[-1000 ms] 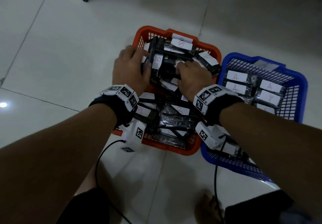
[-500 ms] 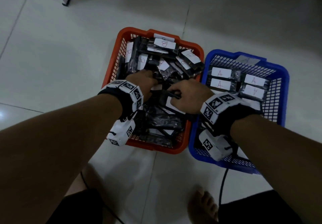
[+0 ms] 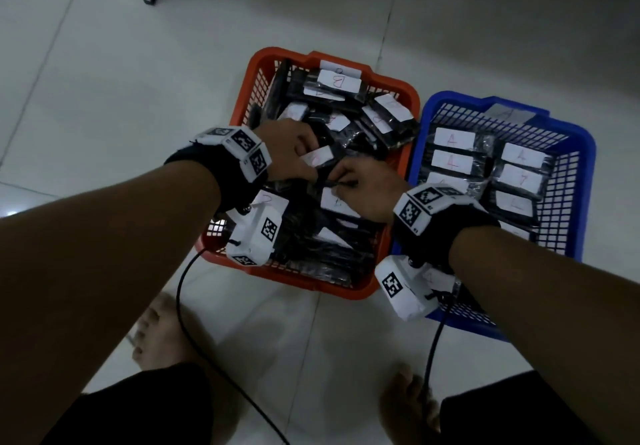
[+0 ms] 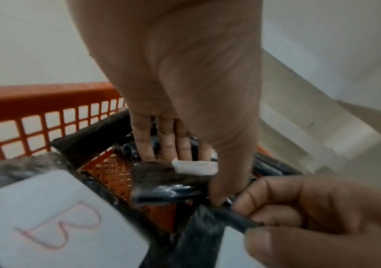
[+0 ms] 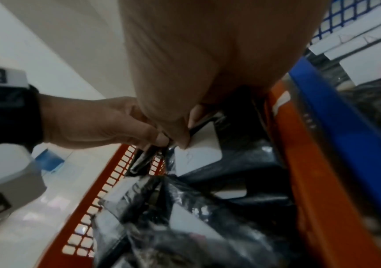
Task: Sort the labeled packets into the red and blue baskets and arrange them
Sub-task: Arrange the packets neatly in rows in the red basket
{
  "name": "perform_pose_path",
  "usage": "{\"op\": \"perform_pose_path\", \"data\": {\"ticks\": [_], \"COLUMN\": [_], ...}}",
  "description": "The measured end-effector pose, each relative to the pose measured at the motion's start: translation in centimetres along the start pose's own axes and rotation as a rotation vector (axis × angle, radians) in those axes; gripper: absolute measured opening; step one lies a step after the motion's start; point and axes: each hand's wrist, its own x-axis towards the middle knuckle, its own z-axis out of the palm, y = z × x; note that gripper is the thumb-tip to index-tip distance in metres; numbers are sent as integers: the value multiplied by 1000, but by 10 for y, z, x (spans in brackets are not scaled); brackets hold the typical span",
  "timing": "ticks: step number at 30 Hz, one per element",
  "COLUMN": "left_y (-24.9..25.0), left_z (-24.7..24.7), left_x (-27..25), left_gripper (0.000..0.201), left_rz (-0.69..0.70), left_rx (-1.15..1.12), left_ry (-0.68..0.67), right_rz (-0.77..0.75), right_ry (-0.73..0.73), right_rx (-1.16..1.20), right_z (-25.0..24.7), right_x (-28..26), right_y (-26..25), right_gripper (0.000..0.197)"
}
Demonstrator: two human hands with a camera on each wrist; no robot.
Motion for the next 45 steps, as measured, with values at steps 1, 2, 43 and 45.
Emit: {"op": "perform_pose_path", "data": {"ticks": [1,2,43,45], "left_y": [0,0,-23,-28], "left_z": [-2,-5,-34,-33], "left_x": [-2,-4,-3,-10], "left_gripper": [40,39,24,20], "left_rz": [-13,-23,-265,-285], "left_rx": [-46,-80,-99,-313], "left_ry": [14,31,507,494], "right_rz": [9,11,20,32], "right_ry": [41,71,407,377], "right_rx": [13,-18,-76,145], "right_z": [1,2,-5,1], "right_x": [1,2,53,59], "right_y": [-1,-1,-38,-42], "right_gripper": [8,10,30,27]}}
